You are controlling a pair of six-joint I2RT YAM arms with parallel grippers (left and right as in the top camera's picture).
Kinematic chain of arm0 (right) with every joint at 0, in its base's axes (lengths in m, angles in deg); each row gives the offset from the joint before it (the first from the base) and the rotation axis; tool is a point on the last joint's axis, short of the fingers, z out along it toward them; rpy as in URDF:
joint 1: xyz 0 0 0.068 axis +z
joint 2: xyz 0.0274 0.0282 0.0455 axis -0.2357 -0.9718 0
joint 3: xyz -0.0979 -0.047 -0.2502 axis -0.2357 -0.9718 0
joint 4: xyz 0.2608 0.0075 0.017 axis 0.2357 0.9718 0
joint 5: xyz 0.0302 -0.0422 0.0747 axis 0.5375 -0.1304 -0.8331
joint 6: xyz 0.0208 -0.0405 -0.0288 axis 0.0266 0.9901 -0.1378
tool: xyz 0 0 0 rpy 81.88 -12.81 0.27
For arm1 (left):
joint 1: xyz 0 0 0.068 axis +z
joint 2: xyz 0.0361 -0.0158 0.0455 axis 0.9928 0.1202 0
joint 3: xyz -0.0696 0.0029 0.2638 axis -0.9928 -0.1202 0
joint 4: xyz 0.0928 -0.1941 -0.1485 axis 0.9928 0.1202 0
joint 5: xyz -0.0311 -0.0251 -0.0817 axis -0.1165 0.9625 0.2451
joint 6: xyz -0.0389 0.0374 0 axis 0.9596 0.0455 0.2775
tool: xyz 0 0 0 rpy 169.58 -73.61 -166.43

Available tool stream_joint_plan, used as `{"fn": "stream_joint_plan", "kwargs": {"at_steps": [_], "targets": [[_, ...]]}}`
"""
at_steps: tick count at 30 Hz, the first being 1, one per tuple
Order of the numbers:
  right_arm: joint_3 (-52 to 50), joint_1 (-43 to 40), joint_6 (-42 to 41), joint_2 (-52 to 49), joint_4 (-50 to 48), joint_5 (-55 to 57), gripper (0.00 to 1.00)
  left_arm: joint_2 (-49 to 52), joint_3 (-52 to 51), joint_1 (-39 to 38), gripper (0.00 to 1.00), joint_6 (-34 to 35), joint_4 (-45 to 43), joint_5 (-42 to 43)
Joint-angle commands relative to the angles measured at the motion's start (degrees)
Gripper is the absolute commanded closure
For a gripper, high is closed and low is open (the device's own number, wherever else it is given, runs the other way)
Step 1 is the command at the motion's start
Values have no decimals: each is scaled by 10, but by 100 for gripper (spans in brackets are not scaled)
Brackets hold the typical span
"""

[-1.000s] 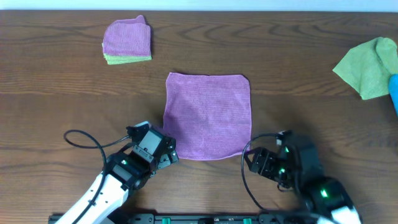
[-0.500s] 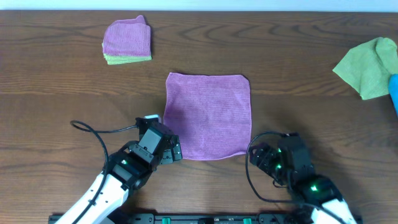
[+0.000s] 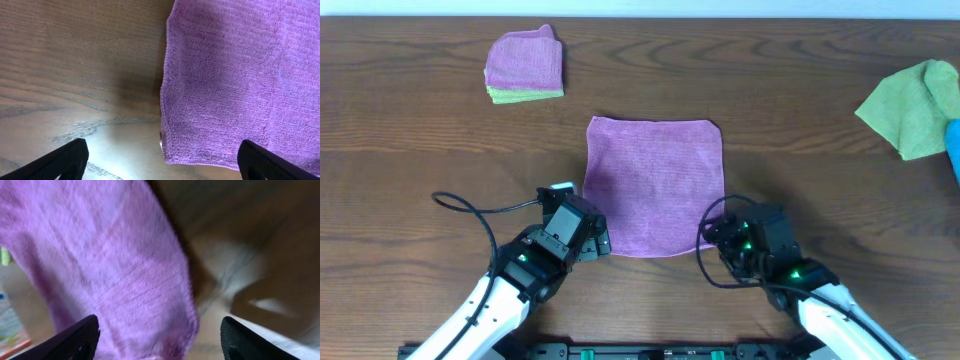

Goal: Fold the cloth
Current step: 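Move both grippers to the cloth's bottom left and bottom right corners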

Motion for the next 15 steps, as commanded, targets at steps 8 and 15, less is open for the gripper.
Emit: {"fn": "stream_joint_plan", "kwargs": {"at_steps": [8,15], "targets": [[-1,20,-63,0,-8,-10,55,7,10,1,5,9,0,-18],[-1,21,-63,0,24,-5,54,44,10,1,4,17,-2,5]]}}
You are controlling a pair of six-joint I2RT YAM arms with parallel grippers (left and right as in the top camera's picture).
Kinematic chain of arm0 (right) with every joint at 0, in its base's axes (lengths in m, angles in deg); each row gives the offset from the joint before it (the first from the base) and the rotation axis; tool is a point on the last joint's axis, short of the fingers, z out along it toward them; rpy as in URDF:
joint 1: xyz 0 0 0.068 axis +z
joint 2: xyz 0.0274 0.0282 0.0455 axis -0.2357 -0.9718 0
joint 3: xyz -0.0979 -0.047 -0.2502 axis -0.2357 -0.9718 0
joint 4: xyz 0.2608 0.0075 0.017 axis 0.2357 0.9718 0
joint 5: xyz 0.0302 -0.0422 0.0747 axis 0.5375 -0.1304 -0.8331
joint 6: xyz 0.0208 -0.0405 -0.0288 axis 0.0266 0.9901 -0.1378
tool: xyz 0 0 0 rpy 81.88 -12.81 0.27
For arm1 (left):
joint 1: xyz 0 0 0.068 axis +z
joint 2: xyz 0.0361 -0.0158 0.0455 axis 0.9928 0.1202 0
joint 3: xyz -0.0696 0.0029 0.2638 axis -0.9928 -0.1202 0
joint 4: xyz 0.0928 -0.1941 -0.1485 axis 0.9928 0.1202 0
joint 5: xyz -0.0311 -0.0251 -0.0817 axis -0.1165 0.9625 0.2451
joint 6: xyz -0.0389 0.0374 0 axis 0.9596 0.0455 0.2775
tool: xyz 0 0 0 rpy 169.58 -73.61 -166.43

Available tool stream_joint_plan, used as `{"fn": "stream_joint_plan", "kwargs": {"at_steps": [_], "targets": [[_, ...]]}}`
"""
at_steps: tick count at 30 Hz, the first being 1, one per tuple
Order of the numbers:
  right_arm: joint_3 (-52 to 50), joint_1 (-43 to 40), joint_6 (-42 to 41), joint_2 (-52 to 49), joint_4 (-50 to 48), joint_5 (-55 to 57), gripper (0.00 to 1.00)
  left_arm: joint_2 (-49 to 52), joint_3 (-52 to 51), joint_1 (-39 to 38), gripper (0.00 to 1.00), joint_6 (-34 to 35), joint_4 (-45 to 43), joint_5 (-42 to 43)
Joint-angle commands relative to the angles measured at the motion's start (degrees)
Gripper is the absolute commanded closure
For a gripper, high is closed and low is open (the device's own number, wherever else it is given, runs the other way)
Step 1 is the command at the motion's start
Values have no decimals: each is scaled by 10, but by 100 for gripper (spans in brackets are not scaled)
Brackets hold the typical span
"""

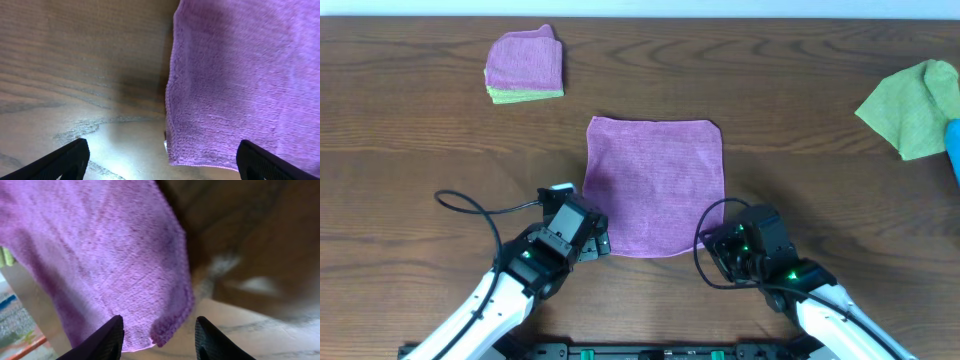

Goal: Fold the cloth
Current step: 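Move both grippers to the cloth's bottom left and bottom right corners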

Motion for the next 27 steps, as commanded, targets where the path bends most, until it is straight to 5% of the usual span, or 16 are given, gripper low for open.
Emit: {"fn": "stream_joint_plan", "kwargs": {"at_steps": [1,5,19,27], "targets": [[-1,5,-7,0,9,6,57,28,10,1,4,12,-3,9],[-1,5,-1,0,10,16,64,55,10,1,2,18,-38,19],[-1,5,32,0,16,30,62,74,10,1,0,172,-18,53],[-1,5,41,0,14,34,61,136,10,1,5,183,-104,90]]}}
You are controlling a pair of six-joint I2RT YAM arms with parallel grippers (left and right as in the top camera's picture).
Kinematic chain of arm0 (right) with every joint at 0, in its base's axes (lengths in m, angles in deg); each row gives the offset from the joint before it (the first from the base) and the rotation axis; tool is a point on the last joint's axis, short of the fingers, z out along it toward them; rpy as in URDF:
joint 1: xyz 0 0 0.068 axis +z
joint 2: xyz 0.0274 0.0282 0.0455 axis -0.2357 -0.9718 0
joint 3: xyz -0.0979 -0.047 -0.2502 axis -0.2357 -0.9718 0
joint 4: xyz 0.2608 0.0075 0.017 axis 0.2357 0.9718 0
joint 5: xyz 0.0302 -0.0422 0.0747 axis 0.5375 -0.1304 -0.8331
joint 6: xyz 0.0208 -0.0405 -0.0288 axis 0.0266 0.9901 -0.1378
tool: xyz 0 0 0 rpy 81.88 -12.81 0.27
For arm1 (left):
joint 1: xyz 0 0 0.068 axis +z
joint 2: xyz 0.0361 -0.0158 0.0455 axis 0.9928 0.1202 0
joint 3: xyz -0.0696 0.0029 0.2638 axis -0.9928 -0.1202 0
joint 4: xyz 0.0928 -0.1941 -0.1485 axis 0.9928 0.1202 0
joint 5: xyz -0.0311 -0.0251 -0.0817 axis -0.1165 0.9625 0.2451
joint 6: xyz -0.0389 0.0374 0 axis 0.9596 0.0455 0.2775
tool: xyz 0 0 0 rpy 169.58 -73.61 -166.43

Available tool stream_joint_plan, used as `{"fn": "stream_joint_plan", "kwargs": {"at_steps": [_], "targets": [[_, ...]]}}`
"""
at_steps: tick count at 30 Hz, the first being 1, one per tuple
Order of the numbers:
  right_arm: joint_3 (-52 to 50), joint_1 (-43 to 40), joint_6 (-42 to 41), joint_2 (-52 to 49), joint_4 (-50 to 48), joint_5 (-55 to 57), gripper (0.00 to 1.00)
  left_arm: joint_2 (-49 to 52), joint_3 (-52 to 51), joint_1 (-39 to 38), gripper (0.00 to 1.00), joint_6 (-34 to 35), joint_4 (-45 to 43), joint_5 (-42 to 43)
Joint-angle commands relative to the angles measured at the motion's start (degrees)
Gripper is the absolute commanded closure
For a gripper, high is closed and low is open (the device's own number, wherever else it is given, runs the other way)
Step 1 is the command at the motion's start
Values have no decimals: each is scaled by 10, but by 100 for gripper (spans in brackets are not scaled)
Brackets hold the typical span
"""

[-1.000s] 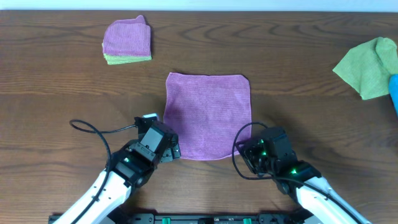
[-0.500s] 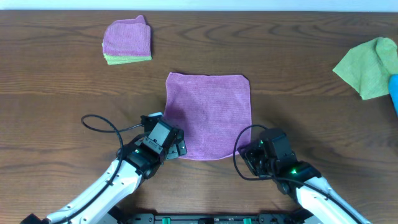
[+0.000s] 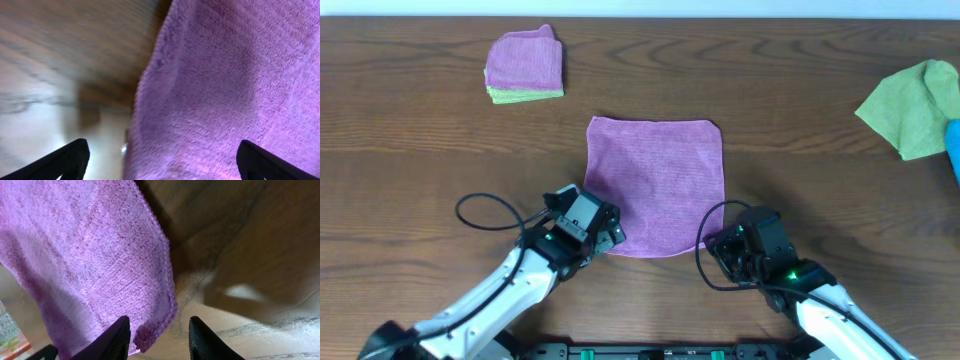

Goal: Fold the cloth
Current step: 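Move both grippers to the cloth's bottom left and bottom right corners, then grasp the bottom corners with both grippers and lift them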

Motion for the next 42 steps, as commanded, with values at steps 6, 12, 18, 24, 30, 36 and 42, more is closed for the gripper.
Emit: {"fn": "stream_joint_plan", "kwargs": {"at_steps": [6,12,18,24,30,36,42], "targets": [[-1,5,17,0,0,12,62,41,10,1,40,13,-22,13],[-1,5,16,0,-2,12,67,41,10,1,58,13,-24,12],[-1,5,16,0,-1,9,74,41,10,1,57,13,-24,14],[-1,5,16,0,7,10,85,41,10,1,75,13,-11,14],[-1,5,16,0,7,15,99,41,10,1,94,13,-11,12],[0,5,90,0,-17,16,98,40,10,1,94,3,-15,17],[5,5,168,0,-60,5,98,7,35,2,94,-48,-2,27]]}}
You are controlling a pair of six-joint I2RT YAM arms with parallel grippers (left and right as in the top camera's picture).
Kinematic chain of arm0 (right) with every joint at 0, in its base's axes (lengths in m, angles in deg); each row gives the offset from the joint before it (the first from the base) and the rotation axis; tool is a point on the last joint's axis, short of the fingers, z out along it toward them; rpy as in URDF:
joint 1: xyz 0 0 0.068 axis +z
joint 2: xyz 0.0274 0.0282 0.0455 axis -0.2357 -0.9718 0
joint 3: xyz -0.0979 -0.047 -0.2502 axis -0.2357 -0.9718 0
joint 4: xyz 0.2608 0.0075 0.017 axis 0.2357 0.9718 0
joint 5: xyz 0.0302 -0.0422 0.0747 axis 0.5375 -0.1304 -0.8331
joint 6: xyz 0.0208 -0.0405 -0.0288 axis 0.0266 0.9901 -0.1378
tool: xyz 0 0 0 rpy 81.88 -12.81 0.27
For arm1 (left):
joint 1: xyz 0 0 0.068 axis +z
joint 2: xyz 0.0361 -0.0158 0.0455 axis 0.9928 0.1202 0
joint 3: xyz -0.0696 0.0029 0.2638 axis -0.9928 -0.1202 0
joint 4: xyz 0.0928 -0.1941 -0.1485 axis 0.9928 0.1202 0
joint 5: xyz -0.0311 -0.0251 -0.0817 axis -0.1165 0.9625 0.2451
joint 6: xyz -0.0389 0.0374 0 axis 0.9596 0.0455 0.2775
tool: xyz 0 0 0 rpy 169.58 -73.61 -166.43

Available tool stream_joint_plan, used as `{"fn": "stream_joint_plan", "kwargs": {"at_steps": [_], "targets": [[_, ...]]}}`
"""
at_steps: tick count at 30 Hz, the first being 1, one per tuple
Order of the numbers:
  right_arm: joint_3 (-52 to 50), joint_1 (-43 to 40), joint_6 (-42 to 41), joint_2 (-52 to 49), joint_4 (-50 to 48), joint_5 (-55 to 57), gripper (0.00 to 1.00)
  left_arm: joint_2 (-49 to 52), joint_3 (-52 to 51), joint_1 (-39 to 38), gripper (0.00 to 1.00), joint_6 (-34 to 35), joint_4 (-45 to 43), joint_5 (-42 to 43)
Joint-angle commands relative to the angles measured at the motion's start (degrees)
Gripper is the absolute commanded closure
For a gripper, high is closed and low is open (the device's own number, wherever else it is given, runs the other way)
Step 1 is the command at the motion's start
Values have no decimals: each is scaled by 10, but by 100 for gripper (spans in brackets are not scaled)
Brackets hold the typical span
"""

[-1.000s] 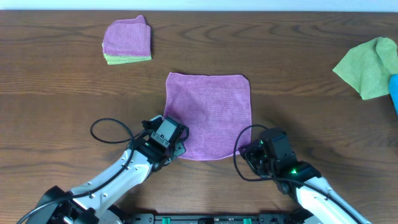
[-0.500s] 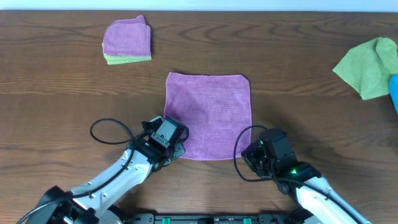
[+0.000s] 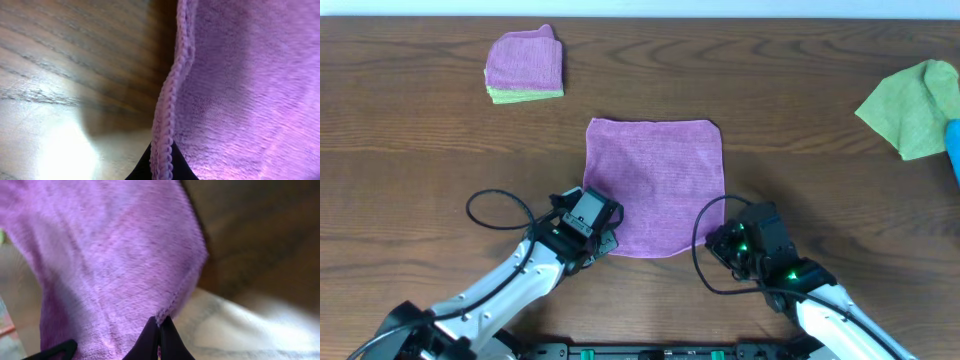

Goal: Fold the cloth
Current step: 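Grasp the bottom corners with both grippers and lift them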

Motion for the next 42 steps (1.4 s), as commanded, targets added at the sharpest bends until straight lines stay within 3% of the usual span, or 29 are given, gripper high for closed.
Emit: {"fn": "stream_joint_plan", "kwargs": {"at_steps": [1,7,14,22,42], "targets": [[5,5,73,0,-22,-2,98,-33,35,2,94,-45,2,-7],[27,5,132,0,-48,-16,98,-77,57,27,94,-64,40,-29],[130,5,207,11,98,-8,98,-92,61,39,94,-64,116,-23],[173,6,195,36,227,16,98,-110,61,39,94,-46,150,22],[172,104,115,35,271,87,98,-110,61,-19,94,-5,162,39]]}}
